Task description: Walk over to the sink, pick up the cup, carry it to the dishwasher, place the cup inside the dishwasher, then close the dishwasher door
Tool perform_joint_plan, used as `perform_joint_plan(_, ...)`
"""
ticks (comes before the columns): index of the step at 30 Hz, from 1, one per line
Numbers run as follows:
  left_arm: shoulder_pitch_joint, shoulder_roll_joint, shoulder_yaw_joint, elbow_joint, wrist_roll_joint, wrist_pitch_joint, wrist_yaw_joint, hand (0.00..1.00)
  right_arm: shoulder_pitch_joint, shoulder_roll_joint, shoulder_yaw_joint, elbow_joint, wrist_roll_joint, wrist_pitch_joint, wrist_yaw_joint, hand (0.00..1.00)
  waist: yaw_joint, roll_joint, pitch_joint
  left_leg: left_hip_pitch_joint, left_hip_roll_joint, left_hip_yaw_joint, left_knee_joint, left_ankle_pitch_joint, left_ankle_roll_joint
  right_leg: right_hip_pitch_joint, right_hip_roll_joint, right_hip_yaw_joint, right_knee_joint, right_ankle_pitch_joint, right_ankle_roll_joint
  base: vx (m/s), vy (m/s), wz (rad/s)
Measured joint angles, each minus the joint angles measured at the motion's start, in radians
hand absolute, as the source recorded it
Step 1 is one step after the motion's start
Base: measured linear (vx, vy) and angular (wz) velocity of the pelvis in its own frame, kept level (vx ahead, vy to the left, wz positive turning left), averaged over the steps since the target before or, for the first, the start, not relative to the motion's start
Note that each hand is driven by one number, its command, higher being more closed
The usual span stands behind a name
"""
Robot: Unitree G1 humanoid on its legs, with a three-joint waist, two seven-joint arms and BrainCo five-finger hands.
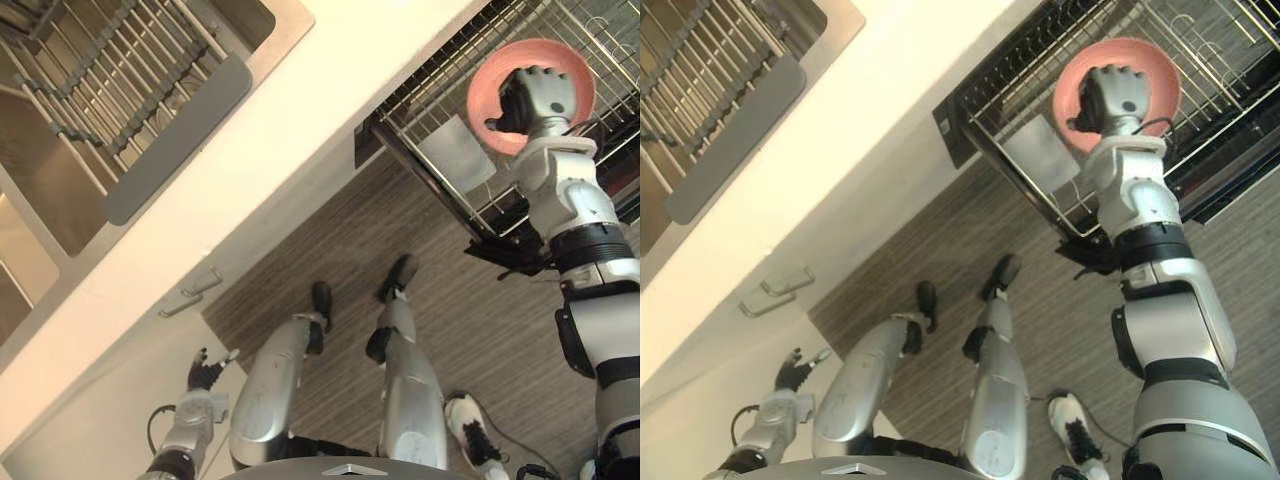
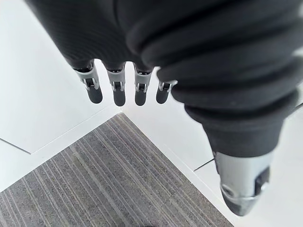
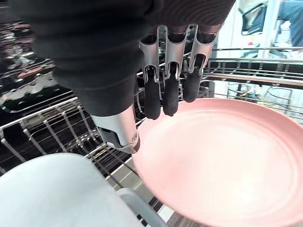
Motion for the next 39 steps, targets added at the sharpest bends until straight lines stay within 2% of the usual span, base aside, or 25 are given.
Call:
perform_joint_plan(1, 0.000, -0.001, -0.010, -0.006, 0.000, 0.000, 0.000, 0.00, 0.000, -0.004, -0.021, 0.001, 0.095, 0.006, -0.010, 0.00, -0.003, 0.000, 0.000, 0.002, -0.001, 0.000, -0.003, 0.003, 0.001, 0.001, -0.001, 0.000, 0.000, 0.000, 0.000, 0.03, 0.107, -0.01)
perform_joint_plan(2, 0.001, -0.004, -0.016, -0.016, 0.001, 0.000, 0.000, 0.00, 0.001, -0.003, -0.073, 0.001, 0.242, 0.008, -0.009, 0.00, -0.004, 0.003, 0.000, 0.006, -0.002, 0.000, -0.004, 0.004, 0.001, 0.004, -0.002, 0.001, 0.000, 0.000, 0.000, 0.02, 0.087, 0.00)
perform_joint_plan(3, 0.001, -0.005, -0.016, -0.021, 0.001, 0.000, 0.000, 0.00, 0.001, -0.003, -0.107, 0.001, 0.315, 0.008, -0.006, 0.00, -0.004, 0.007, 0.000, 0.010, -0.003, 0.000, -0.005, 0.004, 0.001, 0.007, -0.002, 0.001, 0.000, 0.000, 0.000, 0.02, 0.088, -0.02)
perform_joint_plan(5, 0.009, -0.010, -0.013, -0.038, 0.001, -0.002, 0.000, 0.00, 0.003, 0.009, -0.241, 0.001, 0.577, -0.023, 0.047, 0.00, -0.008, 0.015, -0.001, 0.044, -0.009, 0.001, -0.021, 0.011, 0.002, 0.030, -0.006, 0.007, 0.000, -0.001, 0.000, 0.02, 0.104, -0.08)
perform_joint_plan(8, 0.016, -0.011, -0.006, -0.039, 0.002, -0.007, 0.000, 0.00, 0.009, 0.021, -0.279, -0.003, 0.733, -0.078, 0.125, 0.00, -0.031, 0.016, -0.001, 0.094, -0.018, 0.001, -0.057, 0.019, 0.003, 0.064, -0.012, 0.006, 0.000, -0.014, 0.000, 0.01, 0.105, -0.02)
perform_joint_plan(11, 0.023, -0.014, 0.001, -0.048, 0.005, -0.009, -0.001, 0.00, 0.039, 0.025, -0.333, -0.005, 0.867, -0.095, 0.193, 0.00, -0.039, 0.016, -0.002, 0.141, -0.020, -0.001, -0.094, 0.025, 0.000, 0.096, -0.012, 0.001, 0.000, -0.034, 0.001, 0.00, 0.068, 0.04)
perform_joint_plan(13, 0.041, -0.022, 0.023, -0.067, 0.005, -0.011, -0.002, 0.00, 0.041, 0.032, -0.372, -0.010, 0.915, -0.103, 0.209, 0.00, -0.050, 0.016, -0.002, 0.170, -0.020, -0.003, -0.113, 0.030, -0.004, 0.117, -0.011, -0.003, 0.000, -0.040, 0.003, 0.02, 0.042, 0.03)
perform_joint_plan(17, 0.078, -0.025, 0.029, -0.077, 0.025, -0.013, -0.006, 0.00, 0.041, 0.033, -0.479, -0.024, 1.004, -0.109, 0.177, 0.00, -0.071, 0.016, -0.002, 0.246, -0.016, -0.004, -0.149, 0.034, -0.010, 0.179, -0.003, -0.008, 0.000, -0.041, 0.010, 0.06, 0.056, -0.03)
perform_joint_plan(20, 0.099, -0.037, 0.050, -0.074, 0.037, -0.018, -0.011, 0.00, 0.049, 0.014, -0.573, -0.020, 1.095, -0.114, 0.069, 0.00, -0.082, 0.015, -0.014, 0.303, -0.015, 0.004, -0.174, 0.034, -0.010, 0.221, 0.001, -0.001, 0.000, -0.049, 0.021, 0.07, 0.074, -0.07)
perform_joint_plan(21, 0.099, -0.043, 0.062, -0.067, 0.045, -0.018, -0.011, 0.00, 0.061, 0.010, -0.605, -0.014, 1.136, -0.107, 0.036, 0.00, -0.083, 0.014, -0.024, 0.313, -0.015, 0.006, -0.181, 0.034, -0.010, 0.228, 0.002, 0.001, 0.000, -0.051, 0.024, 0.07, 0.091, -0.08)
perform_joint_plan(23, 0.101, -0.043, 0.066, -0.036, 0.065, -0.018, -0.006, 0.00, 0.108, 0.006, -0.672, 0.058, 1.297, -0.053, -0.024, 0.00, -0.083, 0.004, -0.061, 0.337, -0.015, 0.013, -0.193, 0.035, -0.011, 0.243, 0.004, 0.007, 0.000, -0.057, 0.030, 0.07, 0.095, -0.11)
perform_joint_plan(27, 0.102, -0.043, 0.067, -0.008, 0.072, -0.020, 0.007, 0.00, 0.190, 0.016, -0.724, 0.128, 1.478, -0.004, -0.025, 0.00, -0.095, -0.003, -0.074, 0.377, -0.015, 0.038, -0.216, 0.035, -0.012, 0.265, 0.004, 0.017, 0.000, -0.064, 0.036, 0.05, 0.093, -0.14)
perform_joint_plan(29, 0.102, -0.041, 0.067, 0.007, 0.071, -0.021, 0.007, 0.00, 0.234, 0.018, -0.774, 0.156, 1.626, 0.037, -0.004, 0.00, -0.105, -0.003, -0.075, 0.380, -0.015, 0.061, -0.239, 0.035, -0.012, 0.255, 0.004, 0.016, 0.000, -0.080, 0.032, 0.01, 0.063, -0.02)
perform_joint_plan(30, 0.102, -0.041, 0.067, 0.010, 0.071, -0.021, 0.007, 0.00, 0.242, 0.021, -0.787, 0.162, 1.653, 0.045, -0.004, 0.00, -0.105, -0.003, -0.075, 0.378, -0.015, 0.064, -0.247, 0.036, -0.013, 0.248, 0.004, 0.016, 0.000, -0.081, 0.032, 0.00, 0.042, -0.05)
perform_joint_plan(31, 0.101, -0.040, 0.066, 0.014, 0.071, -0.021, 0.007, 0.00, 0.257, 0.027, -0.798, 0.162, 1.691, 0.052, 0.002, 1.00, -0.104, -0.004, -0.075, 0.371, -0.015, 0.071, -0.251, 0.039, -0.014, 0.237, 0.004, 0.017, 0.000, -0.080, 0.032, 0.01, 0.023, -0.14)
perform_joint_plan(37, 0.102, -0.038, 0.062, 0.034, 0.058, -0.033, 0.008, 0.00, 0.303, 0.105, -0.825, 0.162, 1.957, 0.086, 0.058, 1.00, -0.107, -0.003, -0.075, 0.337, -0.018, 0.098, -0.282, 0.058, -0.025, 0.175, 0.005, 0.031, 0.000, -0.065, 0.030, 0.04, 0.021, -0.12)
perform_joint_plan(39, 0.101, -0.038, 0.061, 0.035, 0.046, -0.037, 0.008, 0.00, 0.303, 0.125, -0.821, 0.162, 2.005, 0.100, 0.084, 1.00, -0.104, -0.003, -0.075, 0.325, -0.020, 0.102, -0.285, 0.064, -0.029, 0.160, 0.005, 0.033, 0.000, -0.061, 0.029, 0.05, 0.032, -0.05)
